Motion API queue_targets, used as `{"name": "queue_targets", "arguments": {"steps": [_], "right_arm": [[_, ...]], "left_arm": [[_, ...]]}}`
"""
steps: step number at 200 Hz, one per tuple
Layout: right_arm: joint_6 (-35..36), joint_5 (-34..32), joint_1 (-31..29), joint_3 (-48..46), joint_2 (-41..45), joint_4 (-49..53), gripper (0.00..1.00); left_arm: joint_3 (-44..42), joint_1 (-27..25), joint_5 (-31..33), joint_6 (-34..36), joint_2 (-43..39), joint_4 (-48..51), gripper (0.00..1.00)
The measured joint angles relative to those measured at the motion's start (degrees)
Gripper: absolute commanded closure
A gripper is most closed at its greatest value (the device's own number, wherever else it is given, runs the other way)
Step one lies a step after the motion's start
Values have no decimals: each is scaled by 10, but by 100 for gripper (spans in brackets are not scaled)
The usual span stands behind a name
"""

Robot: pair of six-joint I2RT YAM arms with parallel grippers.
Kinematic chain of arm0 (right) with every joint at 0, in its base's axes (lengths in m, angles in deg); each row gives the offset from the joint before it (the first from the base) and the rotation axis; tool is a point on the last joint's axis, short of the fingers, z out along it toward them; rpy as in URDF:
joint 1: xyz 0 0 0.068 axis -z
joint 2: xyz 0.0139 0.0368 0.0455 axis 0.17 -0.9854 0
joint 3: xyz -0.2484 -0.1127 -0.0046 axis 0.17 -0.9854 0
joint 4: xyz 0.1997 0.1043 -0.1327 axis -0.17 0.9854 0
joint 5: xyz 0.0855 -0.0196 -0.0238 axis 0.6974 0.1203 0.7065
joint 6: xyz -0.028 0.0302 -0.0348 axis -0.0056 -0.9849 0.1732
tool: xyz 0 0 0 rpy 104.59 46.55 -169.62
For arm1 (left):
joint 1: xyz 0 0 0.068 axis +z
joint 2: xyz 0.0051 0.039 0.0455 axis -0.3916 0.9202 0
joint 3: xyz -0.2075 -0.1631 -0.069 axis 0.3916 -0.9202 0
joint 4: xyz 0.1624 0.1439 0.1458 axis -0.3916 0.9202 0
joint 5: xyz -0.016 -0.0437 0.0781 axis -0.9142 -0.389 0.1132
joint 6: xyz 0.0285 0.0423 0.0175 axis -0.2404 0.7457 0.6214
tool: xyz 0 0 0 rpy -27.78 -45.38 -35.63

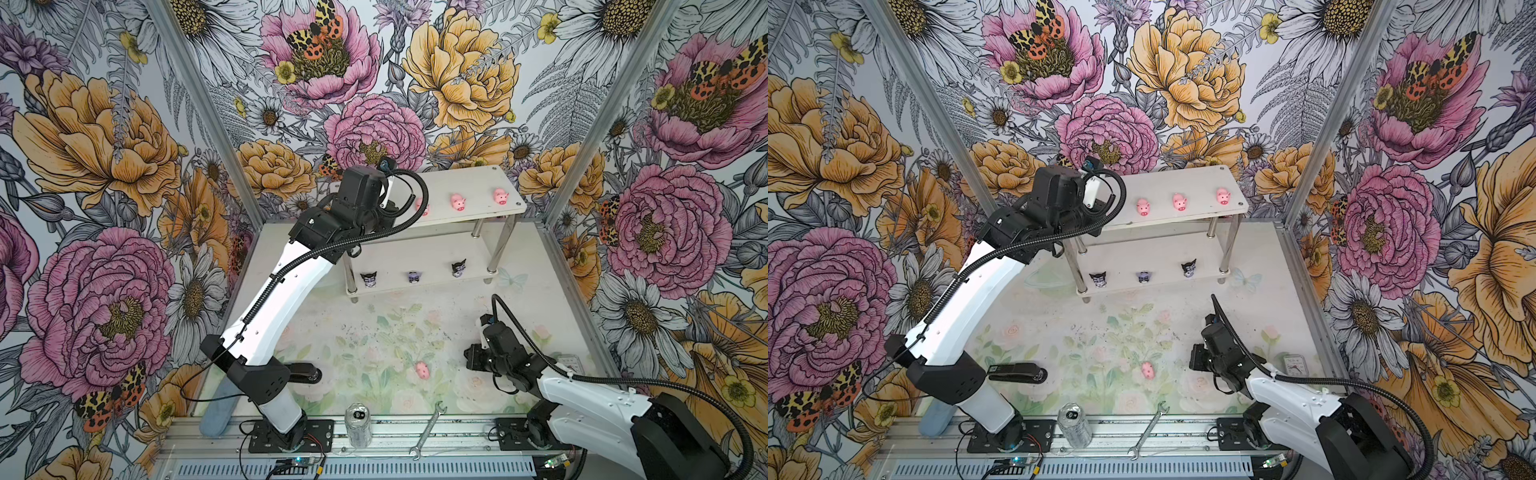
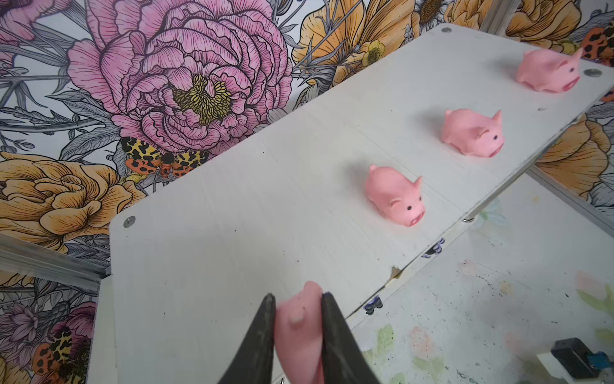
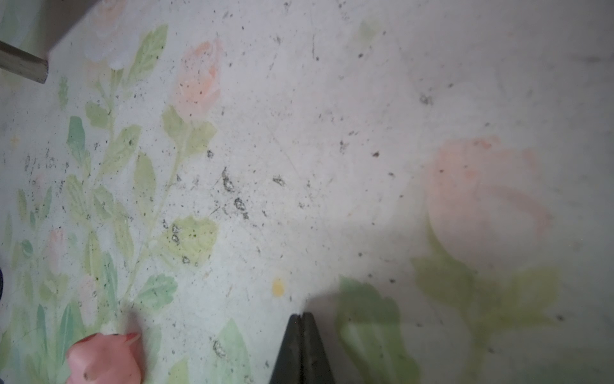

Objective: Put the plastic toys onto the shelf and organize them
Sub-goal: 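Lower the pig onto the shelf top beside the others and open the left gripper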

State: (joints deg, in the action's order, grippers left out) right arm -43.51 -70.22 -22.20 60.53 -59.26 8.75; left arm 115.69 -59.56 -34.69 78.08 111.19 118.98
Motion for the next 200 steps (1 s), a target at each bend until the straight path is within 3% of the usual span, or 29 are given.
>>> {"name": "queue_targets", "arguments": {"steps": [89, 136, 200], "right_arm": [[0, 0, 1, 1, -10, -11, 100], [8, 0, 1, 4, -17, -16, 100], [9, 0, 1, 4, -17, -16, 100]], "left_arm": [[25, 24, -12, -18, 59, -4, 74], [29, 30, -13, -29, 63, -12, 61], [35, 40, -13, -31, 69, -16, 51]]}}
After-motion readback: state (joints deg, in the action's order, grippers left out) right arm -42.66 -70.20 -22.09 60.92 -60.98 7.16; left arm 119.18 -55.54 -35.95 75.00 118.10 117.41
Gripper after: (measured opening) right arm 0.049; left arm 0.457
